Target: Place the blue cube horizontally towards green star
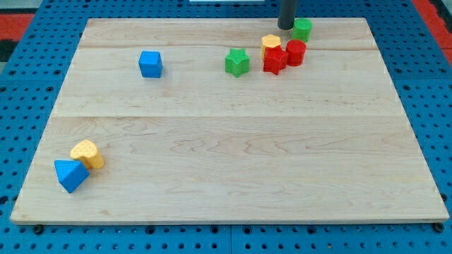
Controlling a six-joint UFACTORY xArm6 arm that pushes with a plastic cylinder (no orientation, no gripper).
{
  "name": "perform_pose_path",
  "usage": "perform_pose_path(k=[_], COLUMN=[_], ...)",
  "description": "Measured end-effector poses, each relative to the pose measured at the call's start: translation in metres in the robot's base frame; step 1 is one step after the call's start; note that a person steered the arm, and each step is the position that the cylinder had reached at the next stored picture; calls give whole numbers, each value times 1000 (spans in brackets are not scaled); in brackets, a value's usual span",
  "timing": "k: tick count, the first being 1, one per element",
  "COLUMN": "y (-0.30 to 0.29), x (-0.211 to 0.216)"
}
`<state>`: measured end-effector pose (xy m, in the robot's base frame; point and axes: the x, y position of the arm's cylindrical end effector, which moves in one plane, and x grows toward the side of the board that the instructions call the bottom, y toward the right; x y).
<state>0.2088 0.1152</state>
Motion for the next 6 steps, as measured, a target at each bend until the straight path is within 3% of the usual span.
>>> perform_pose_path(k=[1, 4, 5, 6], y=[-56, -257, -325, -319], x=[2, 82, 82, 98])
